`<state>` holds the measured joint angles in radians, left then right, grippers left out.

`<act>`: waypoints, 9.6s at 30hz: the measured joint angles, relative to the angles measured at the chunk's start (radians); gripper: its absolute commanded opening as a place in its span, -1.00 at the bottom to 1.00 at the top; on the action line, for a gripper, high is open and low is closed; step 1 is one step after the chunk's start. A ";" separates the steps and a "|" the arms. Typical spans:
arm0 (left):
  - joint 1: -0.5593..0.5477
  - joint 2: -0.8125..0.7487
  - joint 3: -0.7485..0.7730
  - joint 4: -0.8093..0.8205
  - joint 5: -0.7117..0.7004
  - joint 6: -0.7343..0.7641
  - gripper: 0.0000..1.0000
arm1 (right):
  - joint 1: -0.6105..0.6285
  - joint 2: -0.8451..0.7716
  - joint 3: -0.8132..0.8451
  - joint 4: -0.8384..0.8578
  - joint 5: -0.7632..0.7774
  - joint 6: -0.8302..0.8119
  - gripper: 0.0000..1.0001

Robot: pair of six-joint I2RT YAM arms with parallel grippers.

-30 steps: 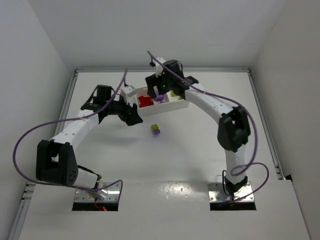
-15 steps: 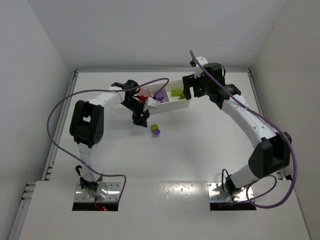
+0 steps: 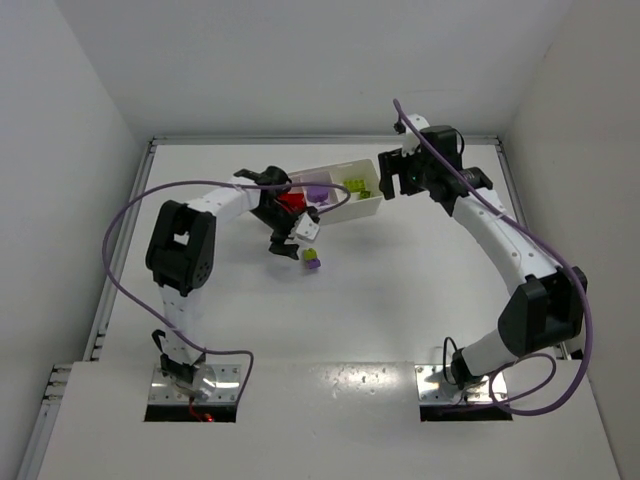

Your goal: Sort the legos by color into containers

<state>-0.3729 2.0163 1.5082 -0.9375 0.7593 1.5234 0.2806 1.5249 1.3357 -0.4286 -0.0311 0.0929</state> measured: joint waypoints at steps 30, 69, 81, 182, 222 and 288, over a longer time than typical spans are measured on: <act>-0.154 0.081 -0.010 0.091 -0.045 0.057 0.33 | 0.000 0.016 0.003 0.000 -0.031 -0.010 0.66; -0.059 0.056 0.035 -0.006 0.022 0.045 -0.15 | 0.010 0.016 0.003 0.000 -0.058 -0.011 0.59; -0.074 0.055 0.033 -0.032 0.031 0.061 0.61 | 0.010 0.016 0.003 0.000 -0.058 -0.011 0.59; -0.084 -0.428 -0.256 0.566 0.282 -1.234 -1.00 | 0.207 -0.013 0.018 -0.432 -0.615 -0.813 0.59; -0.091 -0.522 -0.350 0.787 0.288 -1.311 -1.00 | 0.184 -0.004 -0.095 -0.298 -0.682 -0.664 -1.00; 0.395 -0.291 0.016 0.723 -0.244 -1.816 1.00 | 0.143 0.785 0.624 0.010 -0.307 0.001 -0.64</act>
<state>0.0219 1.7252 1.5246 -0.2142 0.5156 -0.2928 0.4232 2.3100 1.9598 -0.4191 -0.3382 0.0937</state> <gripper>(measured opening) 1.000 0.361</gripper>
